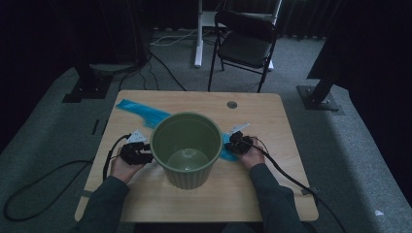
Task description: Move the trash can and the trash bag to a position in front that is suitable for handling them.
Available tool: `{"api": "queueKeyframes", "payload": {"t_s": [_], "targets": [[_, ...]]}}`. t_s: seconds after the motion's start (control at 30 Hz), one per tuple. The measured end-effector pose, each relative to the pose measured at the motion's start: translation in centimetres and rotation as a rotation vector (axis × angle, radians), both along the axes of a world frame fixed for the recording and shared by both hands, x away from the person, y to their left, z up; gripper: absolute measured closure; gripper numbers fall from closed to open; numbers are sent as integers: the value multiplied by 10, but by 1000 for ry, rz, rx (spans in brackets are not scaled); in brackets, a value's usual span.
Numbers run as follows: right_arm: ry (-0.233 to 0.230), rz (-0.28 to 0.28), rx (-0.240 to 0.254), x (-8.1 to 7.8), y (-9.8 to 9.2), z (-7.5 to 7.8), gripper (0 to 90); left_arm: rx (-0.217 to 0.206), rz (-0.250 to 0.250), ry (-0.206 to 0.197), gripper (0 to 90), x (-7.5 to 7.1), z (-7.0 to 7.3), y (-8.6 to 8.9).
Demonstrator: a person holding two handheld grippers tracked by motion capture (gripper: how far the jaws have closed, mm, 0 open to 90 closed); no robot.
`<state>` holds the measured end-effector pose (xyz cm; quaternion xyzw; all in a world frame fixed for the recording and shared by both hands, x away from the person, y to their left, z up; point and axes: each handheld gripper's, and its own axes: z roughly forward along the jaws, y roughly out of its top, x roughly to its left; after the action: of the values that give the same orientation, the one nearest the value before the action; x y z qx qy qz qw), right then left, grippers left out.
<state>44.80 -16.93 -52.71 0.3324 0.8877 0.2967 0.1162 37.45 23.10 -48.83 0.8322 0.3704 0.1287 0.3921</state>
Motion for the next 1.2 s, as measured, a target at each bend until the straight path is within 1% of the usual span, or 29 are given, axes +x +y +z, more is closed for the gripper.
{"api": "queueKeyframes", "payload": {"t_s": [0.17, 0.27, 0.3, 0.33, 0.37, 0.43, 0.47, 0.5, 0.57, 0.6, 0.63, 0.67, 0.7, 0.73, 0.83, 0.87, 0.93, 0.97, 1.0, 1.03, 1.07, 1.1, 1.13, 1.17, 1.2], "targets": [[14, 4, 1, -2, -4, 1, 900, -2, -2, 0, 517, 0, 0, 1], [26, 7, -12, -6, -10, 2, 900, 1, -3, 0, 517, 0, 0, 1], [29, 8, -24, -7, -12, 3, 900, 0, -3, 0, 517, 0, 0, 1], [32, 6, -41, -11, -18, 4, 900, -1, -3, -1, 517, 0, 0, 0], [32, 6, -41, -11, -18, 4, 900, -1, -3, -1, 517, -1, 0, 0], [36, 0, -50, -16, -24, 4, 900, -1, -5, -2, 517, 0, 0, 0], [35, 4, -54, -20, -29, 4, 900, -1, -5, -1, 517, 0, 0, 0], [35, 4, -54, -20, -29, 4, 900, -1, -5, -1, 517, -1, 0, 0], [37, 3, -56, -25, -33, 5, 900, -1, -6, -2, 517, -1, 0, 0], [35, 10, -66, -31, -38, 5, 900, 0, -7, -4, 517, -1, 1, 0], [35, 10, -66, -31, -38, 5, 900, 0, -7, -4, 517, -1, 1, 0], [38, 16, -72, -37, -43, 5, 900, 0, -7, -3, 517, -1, 1, 0], [38, 16, -72, -37, -43, 5, 900, 0, -7, -4, 517, -1, 0, 0], [39, 17, -77, -40, -46, 6, 900, 0, -6, -3, 517, -1, 0, 0], [57, 21, -78, -49, -54, 7, 900, 3, -9, -4, 517, -1, 0, -1], [55, 23, -77, -51, -56, 7, 900, 5, -10, -4, 517, -1, 0, -1], [53, 15, -56, -54, -59, 10, 898, 5, -12, -3, 517, -1, 0, -2], [53, 15, -56, -54, -59, 10, 898, 5, -12, -3, 517, -1, 0, -2], [48, 11, -43, -53, -59, 11, 869, 6, -14, -4, 517, 0, 0, -2], [36, 12, -27, -50, -55, 13, 795, 5, -13, -4, 517, 0, 0, -2], [36, 12, -27, -50, -55, 13, 795, 5, -13, -4, 517, 0, 0, -2], [26, 19, -17, -46, -49, 15, 735, 4, -14, -3, 517, 0, 0, -2], [26, 19, -17, -46, -49, 15, 735, 4, -14, -3, 517, 0, 0, -2], [27, 22, 4, -40, -42, 16, 650, 2, -14, -2, 517, 0, 0, -2], [27, 22, 4, -40, -42, 16, 650, 2, -14, -2, 517, 0, 0, -2]]}}
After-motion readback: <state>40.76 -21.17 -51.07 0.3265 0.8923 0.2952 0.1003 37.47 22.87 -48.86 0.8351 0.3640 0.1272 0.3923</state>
